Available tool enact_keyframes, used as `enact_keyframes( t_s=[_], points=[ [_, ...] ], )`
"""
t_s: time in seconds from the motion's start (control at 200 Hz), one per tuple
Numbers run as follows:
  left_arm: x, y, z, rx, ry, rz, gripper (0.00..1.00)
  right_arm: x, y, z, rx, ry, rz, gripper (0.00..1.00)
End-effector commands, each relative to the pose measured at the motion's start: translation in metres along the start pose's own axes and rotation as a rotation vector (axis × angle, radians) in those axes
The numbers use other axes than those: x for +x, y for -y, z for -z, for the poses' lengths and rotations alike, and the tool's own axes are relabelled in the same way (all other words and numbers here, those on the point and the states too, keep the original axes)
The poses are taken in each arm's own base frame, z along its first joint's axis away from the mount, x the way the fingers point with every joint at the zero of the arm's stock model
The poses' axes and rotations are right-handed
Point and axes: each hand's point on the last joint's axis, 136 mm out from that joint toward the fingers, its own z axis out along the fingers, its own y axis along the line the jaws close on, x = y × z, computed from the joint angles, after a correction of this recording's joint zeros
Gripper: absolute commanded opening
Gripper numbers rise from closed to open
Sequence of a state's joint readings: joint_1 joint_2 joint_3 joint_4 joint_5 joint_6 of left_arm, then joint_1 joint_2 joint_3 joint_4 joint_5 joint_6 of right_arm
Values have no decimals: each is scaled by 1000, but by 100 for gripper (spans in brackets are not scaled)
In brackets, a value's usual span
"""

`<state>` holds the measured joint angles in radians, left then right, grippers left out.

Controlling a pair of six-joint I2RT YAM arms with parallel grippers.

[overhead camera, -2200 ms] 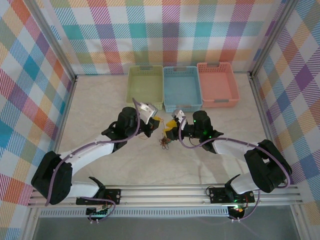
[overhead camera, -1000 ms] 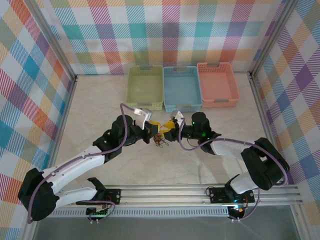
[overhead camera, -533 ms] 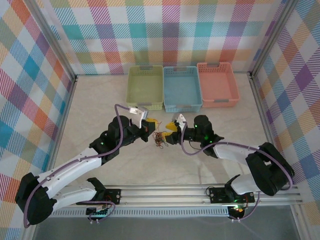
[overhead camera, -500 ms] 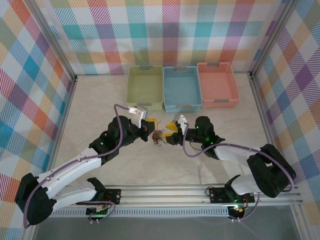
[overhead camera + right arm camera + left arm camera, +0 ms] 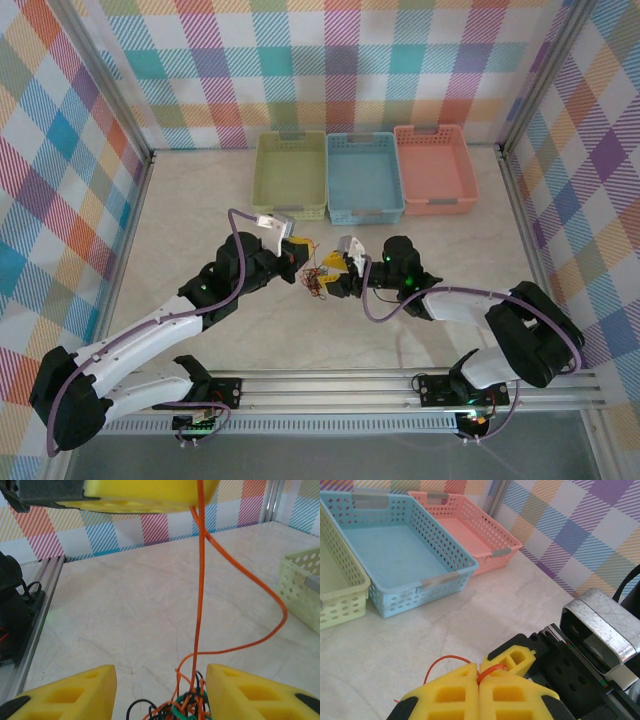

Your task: Untangle the cables

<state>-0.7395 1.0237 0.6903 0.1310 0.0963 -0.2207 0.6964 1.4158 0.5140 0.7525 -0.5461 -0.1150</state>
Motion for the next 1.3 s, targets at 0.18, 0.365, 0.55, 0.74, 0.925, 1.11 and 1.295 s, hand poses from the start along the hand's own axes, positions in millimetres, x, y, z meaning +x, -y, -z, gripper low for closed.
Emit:
enact_keyframes(
  t_s=[0.18,0.365,0.55,0.74,0.925,1.11,1.295],
  points=[
    [-9,25,6,104,16,23,0,-13,4,-10,28,33,113,50],
    [-7,35,5,145,6,18,0,-12,5,-12,43,31,129,50],
    [-6,38,5,158,1,14,0,-13,-1,-15,8,30,130,46],
    [-5,42,3,178,-10,18,0,-10,-10,-18,-56,8,125,32],
    [-7,44,5,190,0,16,0,-8,-12,-20,-72,-7,117,29],
    [-9,47,8,206,13,14,0,-6,-13,-22,-83,-19,110,26],
    [-12,52,11,228,23,29,0,-4,-12,-23,-79,-32,103,26]
  ],
)
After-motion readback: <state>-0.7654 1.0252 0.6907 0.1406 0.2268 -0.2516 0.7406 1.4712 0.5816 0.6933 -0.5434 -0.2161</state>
